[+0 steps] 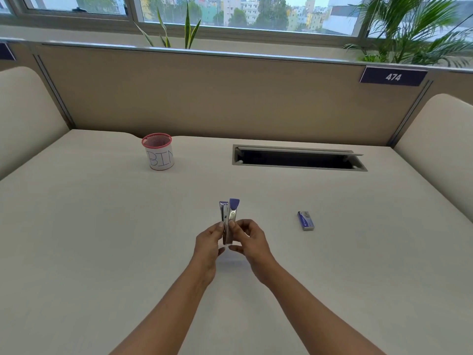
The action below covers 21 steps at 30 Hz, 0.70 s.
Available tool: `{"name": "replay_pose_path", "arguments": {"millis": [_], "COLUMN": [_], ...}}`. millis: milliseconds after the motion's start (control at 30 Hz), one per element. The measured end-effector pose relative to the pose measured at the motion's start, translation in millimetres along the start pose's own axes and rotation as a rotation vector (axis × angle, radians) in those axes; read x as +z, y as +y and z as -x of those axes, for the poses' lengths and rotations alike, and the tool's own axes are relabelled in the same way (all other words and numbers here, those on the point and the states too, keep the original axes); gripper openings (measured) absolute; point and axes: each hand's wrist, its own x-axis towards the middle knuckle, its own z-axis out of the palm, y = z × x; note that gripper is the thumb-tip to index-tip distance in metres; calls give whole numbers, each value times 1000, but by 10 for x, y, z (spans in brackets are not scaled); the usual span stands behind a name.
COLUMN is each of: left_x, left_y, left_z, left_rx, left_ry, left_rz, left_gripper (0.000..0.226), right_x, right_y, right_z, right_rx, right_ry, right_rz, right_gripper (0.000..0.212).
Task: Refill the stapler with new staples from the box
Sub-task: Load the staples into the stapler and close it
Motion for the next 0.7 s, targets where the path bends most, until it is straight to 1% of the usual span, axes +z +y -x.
{"name": "replay_pose_path", "arguments": {"millis": [133,233,367,433,567,700], "left_x": [-4,-42,-84,-75,-32,-52], "left_y": [-7,-3,19,19,17,-28], "left_z": [-11,-43,-74,-78,-37,-58], "left_rx": [2,11,28,51,64,90], "left_ry": [11,21,12,3,-51,-98], "left_rz": [-7,-15,-3,25,98,56], "left_gripper": [22,20,20,21,34,32], "right_x": [29,14,-16,-7,22,14], "right_y": [2,11,13,34,68,77], "right_z": [12,5,-13,-18,-27,-18], "right_rx": [68,57,27,19,-1,-73], "right_ry": [-108,-129,-63,-23,76,100], "right_rz": [-81,-101,-41,-3,46,208], "right_gripper": [32,30,22,25,30,22]}}
